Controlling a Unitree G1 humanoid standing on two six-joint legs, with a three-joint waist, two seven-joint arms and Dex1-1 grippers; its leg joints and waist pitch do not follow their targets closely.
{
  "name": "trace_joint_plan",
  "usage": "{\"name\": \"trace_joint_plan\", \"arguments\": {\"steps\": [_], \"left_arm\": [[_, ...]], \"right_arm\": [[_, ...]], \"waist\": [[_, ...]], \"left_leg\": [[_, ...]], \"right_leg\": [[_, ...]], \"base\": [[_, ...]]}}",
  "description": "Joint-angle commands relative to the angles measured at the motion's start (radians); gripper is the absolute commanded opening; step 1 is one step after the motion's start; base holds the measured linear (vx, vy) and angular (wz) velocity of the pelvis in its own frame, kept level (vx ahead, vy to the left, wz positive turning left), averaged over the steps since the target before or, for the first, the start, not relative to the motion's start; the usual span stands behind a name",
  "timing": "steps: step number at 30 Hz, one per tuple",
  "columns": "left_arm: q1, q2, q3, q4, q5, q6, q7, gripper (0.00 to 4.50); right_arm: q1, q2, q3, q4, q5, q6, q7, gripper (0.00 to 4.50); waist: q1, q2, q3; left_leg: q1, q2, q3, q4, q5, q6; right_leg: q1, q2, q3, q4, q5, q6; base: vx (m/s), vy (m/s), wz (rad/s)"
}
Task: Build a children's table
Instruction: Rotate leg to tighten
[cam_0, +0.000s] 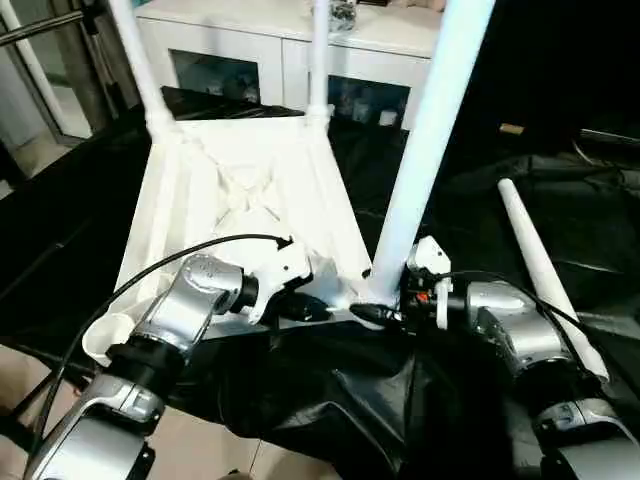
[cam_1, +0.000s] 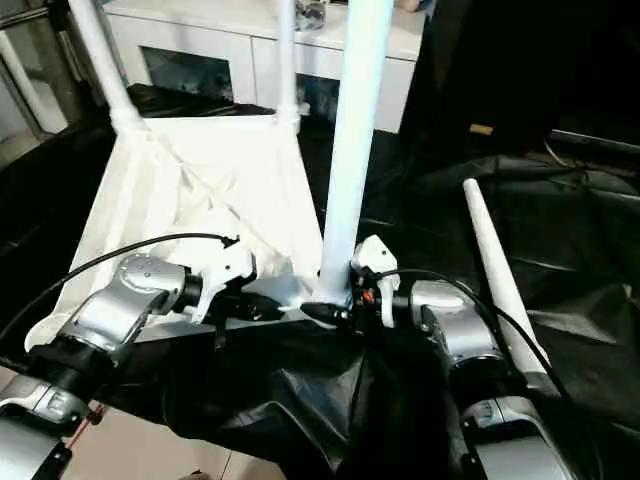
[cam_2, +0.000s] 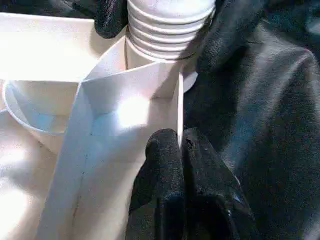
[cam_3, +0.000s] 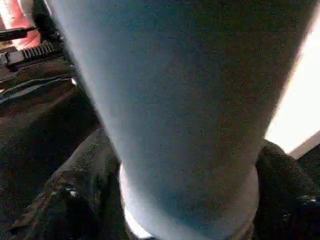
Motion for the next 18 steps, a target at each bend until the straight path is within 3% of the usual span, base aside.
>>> {"name": "trace_joint_plan", "arguments": {"steps": [1,5,8,10,12,13,14,15,16,18], "left_arm": [[0.001,-0.012,-0.025,-0.029,-0.018,-0.006,-0.016,0.0],[0.0,-0.021,-0.017,-0.026,-0.01,-0.004,0.006,0.0],[-0.024,-0.063,0.003,0.017,0.014,0.002,0.113,0.0],[-0.054,-0.112,0.027,0.066,0.032,0.014,0.232,0.0],[-0.062,-0.124,0.032,0.078,0.037,0.016,0.26,0.0],[-0.091,-0.172,0.052,0.117,0.045,0.032,0.354,0.0],[-0.091,-0.172,0.052,0.117,0.045,0.032,0.354,0.0],[-0.115,-0.212,0.066,0.144,0.047,0.044,0.425,0.0],[-0.119,-0.221,0.069,0.15,0.047,0.047,0.439,0.0],[-0.135,-0.254,0.075,0.166,0.052,0.053,0.487,0.0]], "right_arm": [[0.016,0.01,0.048,-0.019,0.011,0.029,0.054,3.15],[0.022,0.016,0.046,-0.018,0.006,0.03,0.032,2.87],[0.003,0.051,0.02,0.038,-0.023,0.055,-0.109,2.8],[-0.028,0.092,-0.014,0.117,-0.066,0.048,-0.314,2.79],[-0.037,0.101,-0.019,0.138,-0.079,0.045,-0.37,2.77],[-0.065,0.137,-0.048,0.208,-0.091,0.05,-0.551,2.77],[-0.065,0.137,-0.048,0.208,-0.091,0.05,-0.551,2.76],[-0.086,0.171,-0.08,0.249,-0.08,0.073,-0.676,2.75],[-0.09,0.179,-0.088,0.257,-0.076,0.08,-0.703,2.75],[-0.11,0.213,-0.122,0.288,-0.06,0.092,-0.798,2.75]], "waist": [[0.002,0.001,-0.055],[0.003,0.001,-0.054],[-0.001,0.0,-0.051],[-0.008,-0.001,-0.046],[-0.012,-0.003,-0.046],[-0.014,-0.004,-0.045],[-0.017,-0.003,-0.045],[-0.019,-0.005,-0.047],[-0.021,-0.003,-0.047],[-0.023,-0.002,-0.049]], "left_leg": [[0.003,0.027,0.002,-0.057,-0.186,0.055],[0.003,0.026,0.001,-0.058,-0.194,0.049],[0.003,0.024,0.001,-0.059,-0.203,0.04],[0.006,0.02,-0.001,-0.063,-0.247,0.017],[0.006,0.018,-0.007,-0.066,-0.266,0.001],[0.005,0.02,-0.006,-0.066,-0.262,-0.001],[0.008,0.017,-0.004,-0.065,-0.262,-0.004],[0.008,0.016,-0.007,-0.064,-0.268,-0.005],[0.01,0.015,-0.004,-0.063,-0.262,-0.003],[0.008,0.015,-0.004,-0.062,-0.253,0.002]], "right_leg": [[0.055,-0.072,0.046,-0.073,-0.159,-0.222],[0.055,-0.073,0.046,-0.075,-0.18,-0.216],[0.052,-0.074,0.047,-0.079,-0.207,-0.208],[0.048,-0.075,0.046,-0.09,-0.322,-0.179],[0.05,-0.078,0.044,-0.097,-0.404,-0.149],[0.046,-0.079,0.046,-0.1,-0.412,-0.137],[0.043,-0.076,0.046,-0.1,-0.415,-0.136],[0.046,-0.078,0.044,-0.102,-0.432,-0.131],[0.041,-0.076,0.046,-0.103,-0.42,-0.131],[0.042,-0.074,0.047,-0.101,-0.39,-0.137]], "base": [[0.0,0.0,0.0],[0.0,0.0,0.0],[0.0,0.0,0.0],[0.0,0.0,0.0],[0.0,0.0,0.0],[0.0,0.0,0.0],[0.0,0.0,0.0],[0.0,0.0,0.0],[0.0,0.0,0.0],[0.0,0.0,0.0]]}}
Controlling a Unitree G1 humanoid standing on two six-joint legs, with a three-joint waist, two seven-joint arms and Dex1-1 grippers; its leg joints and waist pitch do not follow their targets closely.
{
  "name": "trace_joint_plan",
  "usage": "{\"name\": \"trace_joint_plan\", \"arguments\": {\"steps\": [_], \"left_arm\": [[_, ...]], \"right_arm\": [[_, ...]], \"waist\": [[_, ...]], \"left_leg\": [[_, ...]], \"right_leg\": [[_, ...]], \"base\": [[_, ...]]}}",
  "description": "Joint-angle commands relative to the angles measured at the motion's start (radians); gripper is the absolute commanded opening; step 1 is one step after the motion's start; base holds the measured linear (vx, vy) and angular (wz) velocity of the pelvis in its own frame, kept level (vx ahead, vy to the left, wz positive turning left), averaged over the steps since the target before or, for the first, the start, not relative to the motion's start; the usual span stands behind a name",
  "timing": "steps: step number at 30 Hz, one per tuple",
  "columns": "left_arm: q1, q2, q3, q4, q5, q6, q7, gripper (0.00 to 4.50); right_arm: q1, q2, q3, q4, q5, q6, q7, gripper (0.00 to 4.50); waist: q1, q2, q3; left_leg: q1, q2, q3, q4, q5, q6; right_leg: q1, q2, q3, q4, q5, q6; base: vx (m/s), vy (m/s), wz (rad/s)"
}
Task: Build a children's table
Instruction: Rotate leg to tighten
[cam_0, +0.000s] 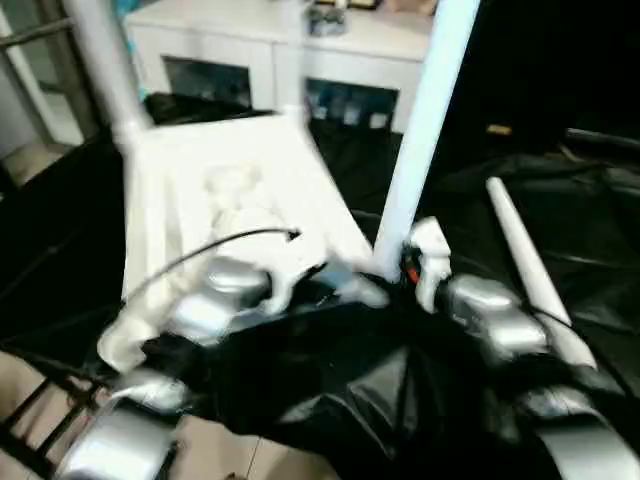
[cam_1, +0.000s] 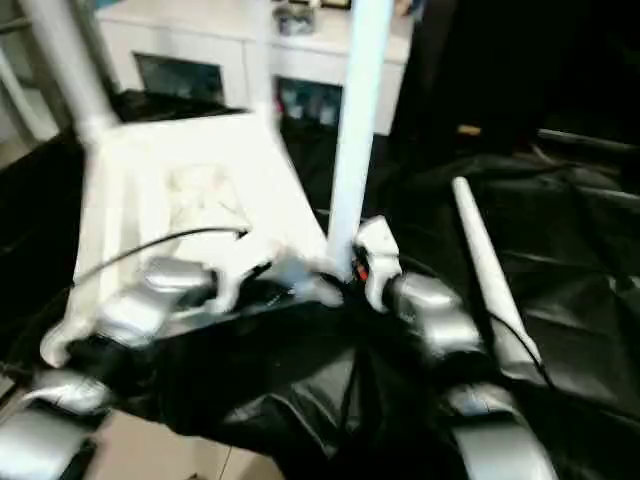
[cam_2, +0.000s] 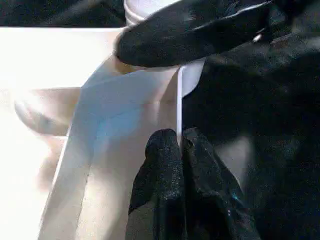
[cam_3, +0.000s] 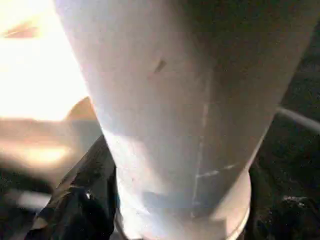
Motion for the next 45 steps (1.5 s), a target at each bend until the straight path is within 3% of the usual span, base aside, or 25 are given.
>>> {"name": "trace_joint_plan", "arguments": {"steps": [1,2,5,8,11,12,15,18,22,28,31,35,45], "left_arm": [[-0.038,-0.04,0.02,-0.009,-0.007,-0.013,0.051,0.0],[-0.039,-0.041,0.019,-0.008,-0.007,-0.014,0.052,0.0],[-0.035,-0.061,0.004,-0.013,-0.007,-0.029,0.035,0.0],[-0.02,-0.052,-0.01,-0.027,-0.014,-0.045,-0.007,0.0],[-0.005,-0.03,-0.023,-0.045,-0.02,-0.053,-0.042,0.0],[-0.005,-0.03,-0.023,-0.045,-0.02,-0.053,-0.042,0.0],[0.016,-0.001,-0.029,-0.074,-0.028,-0.061,-0.088,0.0],[0.047,0.045,-0.031,-0.117,-0.044,-0.069,-0.164,0.0],[0.059,0.078,-0.033,-0.131,-0.054,-0.071,-0.218,0.0],[0.086,0.14,-0.051,-0.177,-0.073,-0.077,-0.338,0.0],[0.098,0.163,-0.055,-0.202,-0.09,-0.075,-0.399,0.0],[0.11,0.19,-0.067,-0.23,-0.103,-0.061,-0.45,0.0],[0.117,0.191,-0.067,-0.239,-0.101,-0.057,-0.454,0.0]], "right_arm": [[0.02,0.043,0.011,0.083,-0.01,0.062,-0.064,2.75],[0.019,0.045,0.009,0.085,-0.008,0.061,-0.063,2.75],[0.009,0.077,0.006,0.086,0.006,0.034,-0.009,3.44],[0.0,0.074,0.012,0.085,0.013,0.027,0.037,3.65],[-0.002,0.054,0.015,0.077,0.016,0.02,0.095,3.91],[-0.002,0.054,0.015,0.077,0.016,0.02,0.095,3.91],[0.0,0.017,0.018,0.06,0.016,0.014,0.174,4.15],[0.014,-0.057,0.068,0.03,-0.016,0.008,0.309,4.47],[0.031,-0.117,0.101,-0.014,-0.031,-0.011,0.424,4.47],[0.071,-0.184,0.123,-0.108,0.02,-0.005,0.642,4.47],[0.08,-0.204,0.132,-0.129,0.035,-0.005,0.706,4.47],[0.091,-0.212,0.136,-0.16,0.043,0.008,0.745,4.47],[0.105,-0.2,0.144,-0.186,0.045,-0.002,0.764,3.68]], "waist": [[0.004,0.0,-0.05],[0.003,-0.001,-0.05],[0.004,0.001,-0.053],[0.003,0.001,-0.052],[0.002,-0.006,-0.05],[0.002,-0.003,-0.05],[0.001,-0.004,-0.053],[0.003,-0.005,-0.056],[0.003,-0.006,-0.054],[0.019,-0.004,-0.054],[0.027,-0.005,-0.052],[0.029,-0.007,-0.054],[0.028,-0.009,-0.053]], "left_leg": [[0.002,0.017,-0.004,-0.064,-0.25,0.006],[0.0,0.016,-0.003,-0.063,-0.248,0.01],[-0.005,0.018,-0.002,-0.062,-0.218,0.027],[-0.005,0.018,-0.002,-0.062,-0.221,0.036],[-0.006,0.018,-0.002,-0.063,-0.242,0.038],[-0.006,0.019,-0.003,-0.063,-0.241,0.038],[-0.008,0.022,-0.003,-0.062,-0.213,0.047],[-0.01,0.022,-0.001,-0.058,-0.177,0.063],[-0.008,0.022,0.002,-0.056,-0.164,0.072],[-0.006,0.027,0.006,-0.053,-0.155,0.092],[-0.005,0.028,0.005,-0.056,-0.175,0.075],[-0.005,0.027,0.005,-0.055,-0.161,0.069],[-0.006,0.025,0.004,-0.055,-0.16,0.062]], "right_leg": [[0.041,-0.074,0.045,-0.099,-0.36,-0.15],[0.042,-0.073,0.045,-0.098,-0.344,-0.153],[0.047,-0.073,0.046,-0.089,-0.247,-0.177],[0.049,-0.074,0.045,-0.089,-0.241,-0.187],[0.049,-0.076,0.044,-0.095,-0.303,-0.173],[0.05,-0.078,0.044,-0.094,-0.307,-0.172],[0.051,-0.077,0.046,-0.089,-0.259,-0.184],[0.055,-0.076,0.046,-0.079,-0.174,-0.212],[0.055,-0.074,0.045,-0.076,-0.139,-0.231],[0.055,-0.072,0.044,-0.071,-0.103,-0.244],[0.054,-0.073,0.044,-0.073,-0.152,-0.235],[0.054,-0.073,0.045,-0.071,-0.145,-0.228],[0.054,-0.073,0.044,-0.072,-0.161,-0.22]], "base": [[0.0,0.0,0.0],[0.0,0.0,0.0],[0.0,0.0,0.0],[0.0,0.0,0.0],[0.0,0.0,0.0],[0.0,0.0,0.0],[0.0,0.0,0.0],[0.0,0.0,0.0],[0.0,0.0,0.0],[0.0,0.0,0.0],[0.0,0.0,0.0],[0.0,0.0,0.0],[0.0,0.0,0.0]]}}
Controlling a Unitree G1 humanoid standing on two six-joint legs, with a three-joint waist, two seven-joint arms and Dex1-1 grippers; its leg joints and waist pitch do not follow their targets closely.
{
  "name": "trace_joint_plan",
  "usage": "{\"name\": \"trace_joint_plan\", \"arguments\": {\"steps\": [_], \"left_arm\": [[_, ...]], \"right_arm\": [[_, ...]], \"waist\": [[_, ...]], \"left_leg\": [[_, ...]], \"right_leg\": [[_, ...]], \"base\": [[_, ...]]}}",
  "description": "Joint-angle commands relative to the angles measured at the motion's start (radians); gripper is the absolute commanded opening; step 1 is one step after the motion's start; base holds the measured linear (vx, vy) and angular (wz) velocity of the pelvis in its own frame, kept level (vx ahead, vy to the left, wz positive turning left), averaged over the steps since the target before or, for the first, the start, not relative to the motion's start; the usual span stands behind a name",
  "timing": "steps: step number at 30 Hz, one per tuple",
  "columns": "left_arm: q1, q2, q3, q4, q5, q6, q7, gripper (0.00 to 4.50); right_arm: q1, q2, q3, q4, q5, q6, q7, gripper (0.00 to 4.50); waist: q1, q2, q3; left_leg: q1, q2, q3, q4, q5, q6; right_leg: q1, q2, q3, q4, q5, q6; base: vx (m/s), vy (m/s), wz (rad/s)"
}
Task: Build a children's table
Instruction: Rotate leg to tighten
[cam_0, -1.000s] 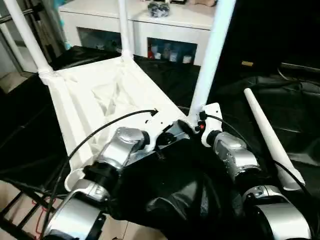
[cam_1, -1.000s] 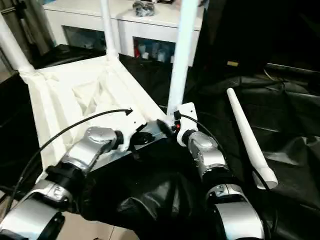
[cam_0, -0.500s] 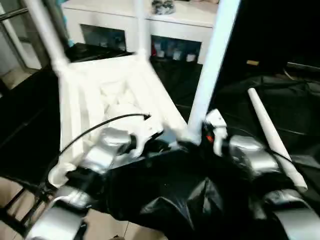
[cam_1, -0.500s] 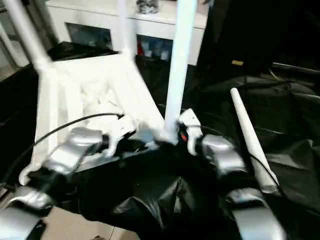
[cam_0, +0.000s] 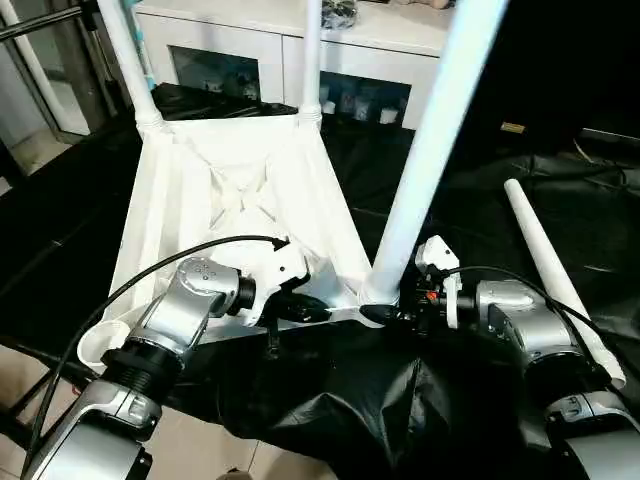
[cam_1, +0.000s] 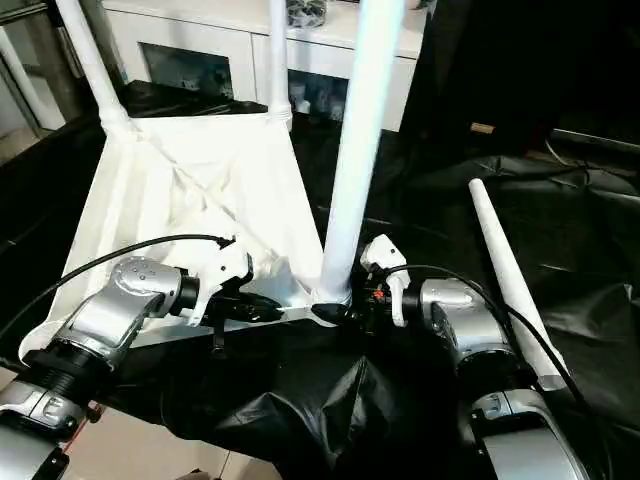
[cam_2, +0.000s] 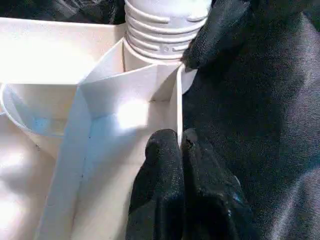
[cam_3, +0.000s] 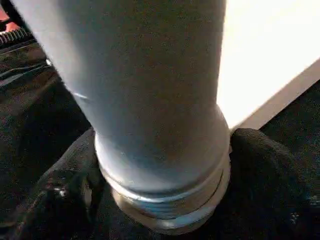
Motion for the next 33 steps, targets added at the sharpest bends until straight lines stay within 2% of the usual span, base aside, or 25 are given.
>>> {"name": "trace_joint_plan", "arguments": {"steps": [1,3,5,7,8,10,13,19,20,22,29,30,31,33], "left_arm": [[0.002,-0.025,-0.034,-0.046,-0.024,0.0,-0.035,0.0],[0.003,-0.024,-0.035,-0.048,-0.025,0.0,-0.036,0.0],[0.005,-0.023,-0.035,-0.049,-0.024,-0.001,-0.037,0.0],[0.006,-0.022,-0.035,-0.05,-0.024,-0.002,-0.037,0.0],[0.006,-0.022,-0.035,-0.05,-0.023,-0.002,-0.036,0.0],[0.01,-0.02,-0.036,-0.053,-0.022,-0.002,-0.036,0.0],[0.015,-0.016,-0.037,-0.059,-0.022,-0.001,-0.038,0.0],[0.014,-0.015,-0.038,-0.058,-0.02,0.0,-0.037,0.0],[0.013,-0.014,-0.038,-0.057,-0.02,0.001,-0.037,0.0],[0.013,-0.012,-0.038,-0.058,-0.02,0.002,-0.037,0.0],[0.013,-0.012,-0.039,-0.056,-0.017,0.004,-0.035,0.0],[0.013,-0.013,-0.039,-0.056,-0.017,0.005,-0.035,0.0],[0.013,-0.013,-0.04,-0.056,-0.017,0.005,-0.035,0.0],[0.013,-0.013,-0.04,-0.056,-0.016,0.006,-0.035,0.0]], "right_arm": [[0.01,0.022,0.025,-0.048,0.003,-0.027,0.021,3.68],[0.013,0.023,0.025,-0.052,0.001,-0.035,0.014,3.68],[0.004,0.033,0.01,-0.049,0.029,0.024,0.021,3.68],[-0.001,0.038,-0.001,-0.049,0.045,0.052,0.021,4.12],[-0.001,0.039,-0.002,-0.049,0.046,0.05,0.018,4.12],[0.007,0.04,0.007,-0.056,0.013,-0.025,-0.025,4.29],[0.01,0.049,0.002,-0.065,0.015,-0.038,-0.04,4.29],[0.016,0.05,0.003,-0.085,0.026,-0.024,-0.009,4.29],[0.017,0.051,0.001,-0.087,0.033,-0.024,-0.006,4.02],[0.018,0.053,-0.003,-0.088,0.041,-0.027,-0.003,3.94],[0.026,0.056,-0.002,-0.106,0.048,-0.034,0.011,3.92],[0.022,0.06,-0.009,-0.101,0.059,-0.004,0.012,4.12],[0.019,0.062,-0.014,-0.098,0.064,0.014,0.009,4.25],[0.018,0.063,-0.014,-0.095,0.057,0.003,-0.004,4.36]], "waist": [[0.002,-0.004,-0.059],[0.001,-0.004,-0.059],[0.001,-0.002,-0.06],[0.002,-0.003,-0.06],[0.002,-0.003,-0.059],[0.002,0.0,-0.06],[0.0,-0.001,-0.061],[0.001,0.0,-0.061],[0.002,0.0,-0.061],[0.002,0.0,-0.061],[0.002,-0.001,-0.062],[0.003,0.002,-0.062],[0.002,0.001,-0.063],[0.003,0.002,-0.063]], "left_leg": [[-0.001,0.025,0.002,-0.053,-0.155,0.061],[-0.001,0.025,0.002,-0.052,-0.149,0.062],[-0.001,0.023,0.003,-0.052,-0.14,0.067],[-0.001,0.024,0.003,-0.051,-0.142,0.067],[-0.001,0.024,0.003,-0.051,-0.144,0.067],[0.0,0.025,0.003,-0.051,-0.151,0.062],[0.001,0.024,0.002,-0.052,-0.149,0.054],[0.001,0.024,0.002,-0.051,-0.143,0.061],[0.001,0.024,0.003,-0.051,-0.142,0.061],[0.0,0.024,0.003,-0.05,-0.142,0.061],[0.0,0.023,0.003,-0.049,-0.14,0.063],[0.0,0.023,0.002,-0.049,-0.139,0.062],[0.0,0.023,0.002,-0.049,-0.135,0.064],[0.0,0.025,0.002,-0.049,-0.137,0.066]], "right_leg": [[0.059,-0.073,0.046,-0.07,-0.155,-0.216],[0.06,-0.073,0.046,-0.069,-0.141,-0.218],[0.061,-0.07,0.045,-0.067,-0.12,-0.225],[0.061,-0.071,0.045,-0.067,-0.119,-0.227],[0.061,-0.07,0.045,-0.067,-0.121,-0.227],[0.059,-0.072,0.045,-0.068,-0.131,-0.226],[0.059,-0.073,0.046,-0.067,-0.127,-0.226],[0.061,-0.071,0.045,-0.064,-0.104,-0.23],[0.061,-0.071,0.045,-0.064,-0.103,-0.231],[0.062,-0.071,0.045,-0.064,-0.099,-0.232],[0.063,-0.071,0.045,-0.065,-0.107,-0.23],[0.063,-0.071,0.045,-0.064,-0.102,-0.231],[0.063,-0.07,0.045,-0.063,-0.091,-0.234],[0.063,-0.07,0.044,-0.062,-0.086,-0.238]], "base": [[0.0,0.0,0.0],[0.0,0.0,0.0],[0.0,0.0,0.0],[0.0,0.0,0.0],[0.0,0.0,0.0],[0.0,0.0,0.0],[0.0,0.0,0.0],[0.0,0.0,0.0],[0.0,0.0,0.0],[0.0,0.0,0.0],[0.0,0.0,0.0],[0.0,0.0,0.0],[0.0,0.0,0.0],[0.0,0.0,0.0]]}}
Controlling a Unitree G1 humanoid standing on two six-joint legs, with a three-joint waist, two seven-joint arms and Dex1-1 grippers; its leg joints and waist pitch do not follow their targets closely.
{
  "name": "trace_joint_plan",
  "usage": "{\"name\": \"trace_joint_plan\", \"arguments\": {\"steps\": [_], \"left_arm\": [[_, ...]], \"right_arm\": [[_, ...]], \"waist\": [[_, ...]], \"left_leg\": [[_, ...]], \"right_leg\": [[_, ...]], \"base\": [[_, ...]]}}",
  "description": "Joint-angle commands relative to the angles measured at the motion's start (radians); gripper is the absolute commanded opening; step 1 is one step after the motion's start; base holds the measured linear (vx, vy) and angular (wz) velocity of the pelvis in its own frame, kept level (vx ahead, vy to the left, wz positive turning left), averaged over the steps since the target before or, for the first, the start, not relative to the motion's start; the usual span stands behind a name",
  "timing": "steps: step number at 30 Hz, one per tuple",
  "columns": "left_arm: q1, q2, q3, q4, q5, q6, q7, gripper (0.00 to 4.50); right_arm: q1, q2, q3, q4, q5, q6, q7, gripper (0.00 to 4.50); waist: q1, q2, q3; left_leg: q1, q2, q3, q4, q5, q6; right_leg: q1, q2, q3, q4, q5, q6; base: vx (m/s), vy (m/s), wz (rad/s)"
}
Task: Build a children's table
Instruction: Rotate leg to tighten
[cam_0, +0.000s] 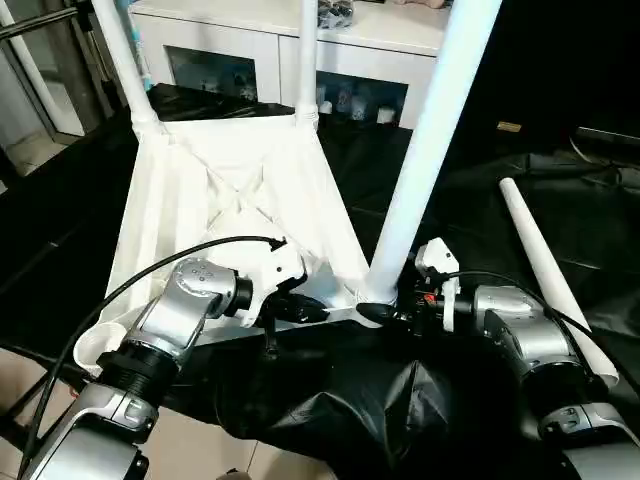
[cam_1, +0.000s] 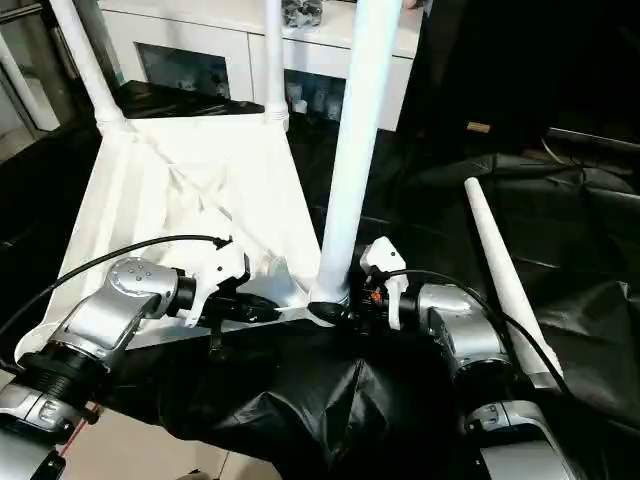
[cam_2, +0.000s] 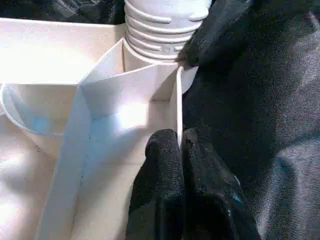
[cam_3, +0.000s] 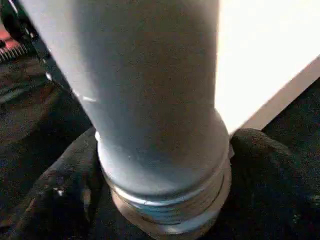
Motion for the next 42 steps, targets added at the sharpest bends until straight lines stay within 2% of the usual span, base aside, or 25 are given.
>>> {"name": "trace_joint_plan", "arguments": {"steps": [1,8,12,13,18,22,24,32,34,37,38,42], "left_arm": [[0.0,-0.024,-0.04,-0.033,-0.015,-0.001,-0.031,0.0],[0.004,-0.021,-0.041,-0.04,-0.017,0.002,-0.035,0.0],[0.006,-0.02,-0.041,-0.041,-0.017,0.002,-0.035,0.0],[0.006,-0.02,-0.041,-0.041,-0.017,0.002,-0.035,0.0],[0.009,-0.019,-0.042,-0.044,-0.018,0.005,-0.033,0.0],[0.012,-0.016,-0.043,-0.045,-0.017,0.005,-0.034,0.0],[0.013,-0.015,-0.044,-0.046,-0.017,0.005,-0.034,0.0],[0.013,-0.017,-0.046,-0.045,-0.015,0.004,-0.034,0.0],[0.013,-0.017,-0.046,-0.043,-0.015,0.002,-0.035,0.0],[0.013,-0.016,-0.047,-0.044,-0.016,0.003,-0.037,0.0],[0.013,-0.016,-0.047,-0.044,-0.016,0.004,-0.038,0.0],[0.015,-0.013,-0.048,-0.046,-0.016,0.006,-0.04,0.0]], "right_arm": [[-0.017,0.028,0.022,-0.055,0.004,-0.051,0.003,4.36],[-0.014,0.029,0.026,-0.069,0.012,-0.059,0.022,4.36],[-0.006,0.028,0.026,-0.088,0.026,-0.046,0.043,4.36],[-0.006,0.028,0.026,-0.089,0.029,-0.044,0.048,4.2],[0.003,0.02,0.04,-0.083,0.012,-0.047,0.046,3.84],[-0.009,0.007,0.058,-0.04,-0.043,-0.07,-0.009,3.84],[-0.011,0.007,0.057,-0.032,-0.046,-0.075,-0.016,3.84],[-0.01,0.002,0.058,-0.036,-0.038,-0.071,-0.01,3.84],[-0.01,0.005,0.056,-0.035,-0.033,-0.069,-0.007,3.47],[-0.011,0.006,0.056,-0.031,-0.033,-0.068,-0.004,3.44],[-0.012,0.007,0.056,-0.031,-0.032,-0.066,-0.002,3.17],[-0.012,0.009,0.052,-0.028,-0.03,-0.061,-0.005,2.98]], "waist": [[0.004,0.002,-0.063],[0.004,0.001,-0.064],[0.007,-0.001,-0.062],[0.007,-0.001,-0.062],[0.008,-0.002,-0.064],[0.006,-0.003,-0.063],[0.005,-0.002,-0.063],[0.005,-0.002,-0.064],[0.005,-0.003,-0.064],[0.006,-0.002,-0.065],[0.006,-0.002,-0.065],[0.006,-0.001,-0.065]], "left_leg": [[0.0,0.024,0.002,-0.049,-0.138,0.063],[0.001,0.025,0.002,-0.049,-0.131,0.071],[0.002,0.025,0.003,-0.05,-0.149,0.065],[0.001,0.024,0.002,-0.051,-0.146,0.064],[0.0,0.023,0.002,-0.049,-0.125,0.068],[-0.001,0.022,0.002,-0.049,-0.121,0.064],[0.0,0.021,0.002,-0.049,-0.134,0.058],[-0.001,0.022,0.002,-0.047,-0.123,0.069],[0.0,0.022,0.002,-0.048,-0.128,0.069],[-0.001,0.022,0.002,-0.047,-0.12,0.07],[0.0,0.022,0.002,-0.047,-0.121,0.071],[0.0,0.022,0.002,-0.047,-0.125,0.07]], "right_leg": [[0.062,-0.071,0.044,-0.063,-0.086,-0.237],[0.062,-0.072,0.045,-0.061,-0.069,-0.239],[0.062,-0.071,0.046,-0.064,-0.103,-0.236],[0.063,-0.072,0.046,-0.064,-0.105,-0.23],[0.063,-0.073,0.046,-0.061,-0.084,-0.232],[0.062,-0.072,0.045,-0.062,-0.083,-0.231],[0.063,-0.073,0.046,-0.064,-0.107,-0.228],[0.064,-0.071,0.046,-0.06,-0.074,-0.232],[0.064,-0.071,0.045,-0.061,-0.083,-0.233],[0.064,-0.071,0.045,-0.059,-0.072,-0.234],[0.064,-0.071,0.045,-0.059,-0.07,-0.235],[0.064,-0.071,0.045,-0.06,-0.073,-0.235]], "base": [[0.0,0.0,0.0],[0.0,0.0,0.0],[0.0,0.0,0.0],[0.0,0.0,0.0],[0.0,0.0,0.0],[0.0,0.0,0.0],[0.0,0.0,0.0],[0.0,0.0,0.0],[0.0,0.0,0.0],[0.0,0.0,0.0],[0.0,0.0,0.0],[0.0,0.0,0.0]]}}
